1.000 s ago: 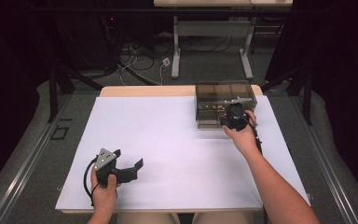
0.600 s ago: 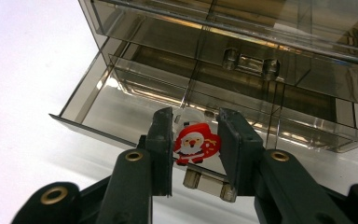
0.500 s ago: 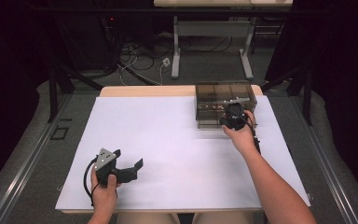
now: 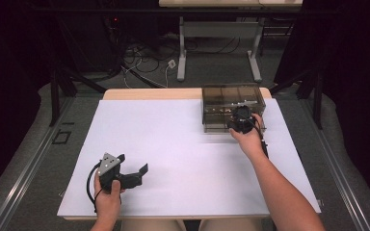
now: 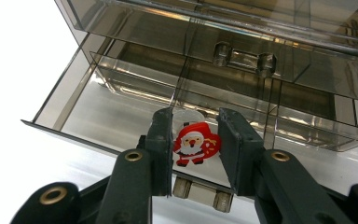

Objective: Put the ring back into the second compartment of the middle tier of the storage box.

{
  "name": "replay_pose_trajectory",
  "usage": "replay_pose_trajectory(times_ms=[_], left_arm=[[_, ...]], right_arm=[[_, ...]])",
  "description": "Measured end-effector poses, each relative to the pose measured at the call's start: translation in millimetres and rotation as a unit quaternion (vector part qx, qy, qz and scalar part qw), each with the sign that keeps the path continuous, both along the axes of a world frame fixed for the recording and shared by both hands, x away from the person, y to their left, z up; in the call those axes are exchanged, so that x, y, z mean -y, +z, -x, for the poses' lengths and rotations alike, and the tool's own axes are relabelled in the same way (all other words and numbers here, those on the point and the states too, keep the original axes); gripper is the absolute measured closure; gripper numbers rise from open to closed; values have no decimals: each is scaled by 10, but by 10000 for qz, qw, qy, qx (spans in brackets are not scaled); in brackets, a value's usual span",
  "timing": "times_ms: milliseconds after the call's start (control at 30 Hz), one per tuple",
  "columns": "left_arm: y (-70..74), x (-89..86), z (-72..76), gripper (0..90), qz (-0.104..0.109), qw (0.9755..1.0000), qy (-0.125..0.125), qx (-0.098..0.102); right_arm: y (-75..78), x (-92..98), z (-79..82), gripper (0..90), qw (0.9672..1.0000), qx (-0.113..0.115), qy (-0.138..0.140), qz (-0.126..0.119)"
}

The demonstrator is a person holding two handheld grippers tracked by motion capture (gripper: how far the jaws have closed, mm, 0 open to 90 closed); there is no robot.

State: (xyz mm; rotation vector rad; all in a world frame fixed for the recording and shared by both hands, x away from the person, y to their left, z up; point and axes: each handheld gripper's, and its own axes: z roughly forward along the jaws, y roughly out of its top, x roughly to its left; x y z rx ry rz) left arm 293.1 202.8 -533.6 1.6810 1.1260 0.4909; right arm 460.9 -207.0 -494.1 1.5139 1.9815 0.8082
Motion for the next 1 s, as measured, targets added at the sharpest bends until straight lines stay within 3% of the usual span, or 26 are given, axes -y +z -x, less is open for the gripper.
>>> replay_pose_trajectory(times_ms=[367,1000], left_arm=[[-4,1,-2,13,-2,10000,11,-5],[-28,30,-74,13,35,10000,-36,-86]], right_arm=[[-32,23,-36,657,10000,-24,-38,27],[-17,88,-26,429,9997,30,-77,-227]])
